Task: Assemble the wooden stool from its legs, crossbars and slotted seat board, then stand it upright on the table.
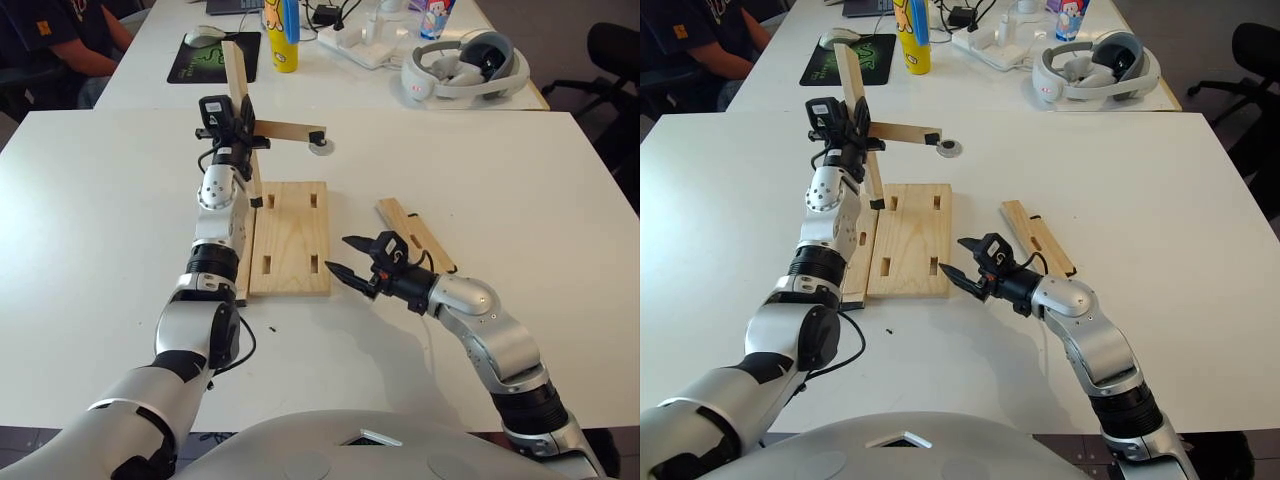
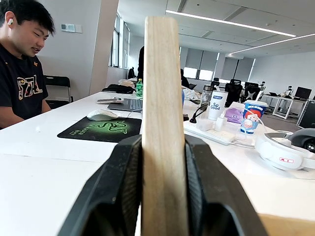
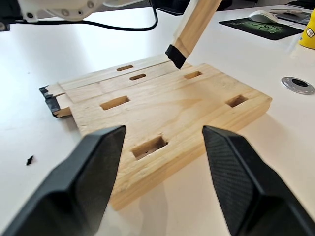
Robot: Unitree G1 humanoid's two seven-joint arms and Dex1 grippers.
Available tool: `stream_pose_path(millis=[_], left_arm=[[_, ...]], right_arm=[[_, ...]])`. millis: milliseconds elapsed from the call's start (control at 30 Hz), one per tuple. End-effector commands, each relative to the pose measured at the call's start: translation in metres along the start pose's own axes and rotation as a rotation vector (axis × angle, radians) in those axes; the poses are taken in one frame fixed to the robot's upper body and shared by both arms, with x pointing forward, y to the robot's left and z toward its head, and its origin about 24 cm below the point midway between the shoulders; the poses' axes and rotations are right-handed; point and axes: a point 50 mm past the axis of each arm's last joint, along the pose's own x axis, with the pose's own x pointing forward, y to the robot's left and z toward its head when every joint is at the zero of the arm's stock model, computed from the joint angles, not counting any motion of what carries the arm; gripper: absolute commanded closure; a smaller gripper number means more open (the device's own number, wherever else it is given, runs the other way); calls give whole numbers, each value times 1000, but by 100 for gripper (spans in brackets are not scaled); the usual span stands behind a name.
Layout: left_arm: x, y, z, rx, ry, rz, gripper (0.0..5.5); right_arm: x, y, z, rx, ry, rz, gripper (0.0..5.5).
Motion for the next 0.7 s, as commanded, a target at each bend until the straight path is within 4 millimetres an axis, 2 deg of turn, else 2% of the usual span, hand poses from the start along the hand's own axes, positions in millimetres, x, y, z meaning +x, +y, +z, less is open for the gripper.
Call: stream_pose_path(millis=[33, 333, 533, 600, 700], left_arm=[[5, 5, 5, -5, -19, 6, 444], [7, 11, 2, -10, 16, -39, 444], [-10, 33, -12, 24, 16, 29, 444], [-12, 34, -4, 3, -38, 53, 444], [-13, 27, 18, -53, -137, 48, 444]], right_arm=[[-1, -1, 3, -6, 3, 22, 261], [-3, -1, 4, -10, 12, 51, 261], [-4, -3, 5, -15, 12, 56, 261], [-3, -3, 9, -12, -2, 64, 261], [0, -1, 18, 18, -45, 126, 261]])
